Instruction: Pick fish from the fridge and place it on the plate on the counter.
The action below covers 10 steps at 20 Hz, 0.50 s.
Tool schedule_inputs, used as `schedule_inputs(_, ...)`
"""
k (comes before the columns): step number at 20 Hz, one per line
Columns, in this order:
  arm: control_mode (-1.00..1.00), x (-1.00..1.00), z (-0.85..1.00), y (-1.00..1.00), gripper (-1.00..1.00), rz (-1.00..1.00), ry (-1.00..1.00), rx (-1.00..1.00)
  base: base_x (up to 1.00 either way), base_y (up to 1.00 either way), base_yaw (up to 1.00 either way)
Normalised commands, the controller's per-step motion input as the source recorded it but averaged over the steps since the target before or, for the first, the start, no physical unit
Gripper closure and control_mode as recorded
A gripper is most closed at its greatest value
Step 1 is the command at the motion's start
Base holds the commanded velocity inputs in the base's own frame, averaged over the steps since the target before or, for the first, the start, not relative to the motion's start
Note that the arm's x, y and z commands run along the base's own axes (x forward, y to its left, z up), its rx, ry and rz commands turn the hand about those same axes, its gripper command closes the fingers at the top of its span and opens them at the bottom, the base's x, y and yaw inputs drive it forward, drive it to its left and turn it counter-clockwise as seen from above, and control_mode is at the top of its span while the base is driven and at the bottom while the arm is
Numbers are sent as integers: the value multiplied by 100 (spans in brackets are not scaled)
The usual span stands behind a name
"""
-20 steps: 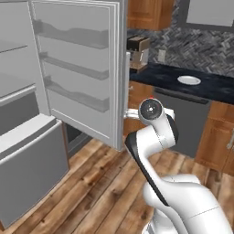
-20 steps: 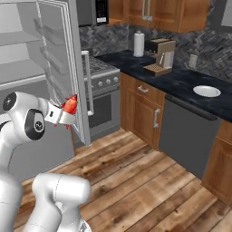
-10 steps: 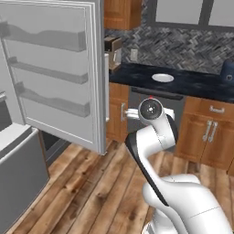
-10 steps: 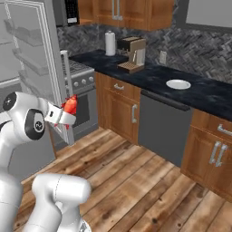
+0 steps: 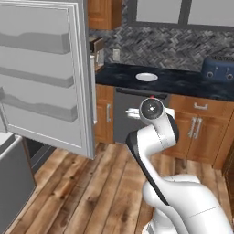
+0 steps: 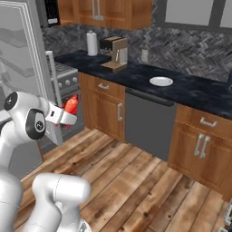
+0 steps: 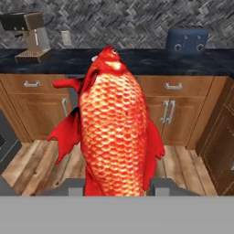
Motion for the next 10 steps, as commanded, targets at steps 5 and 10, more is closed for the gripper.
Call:
schedule_inputs(5, 100, 0, 0, 0, 100, 0, 0, 0, 0, -35, -21)
schedule_inputs(10, 100, 0, 0, 0, 100, 0, 0, 0, 0, -39, -20)
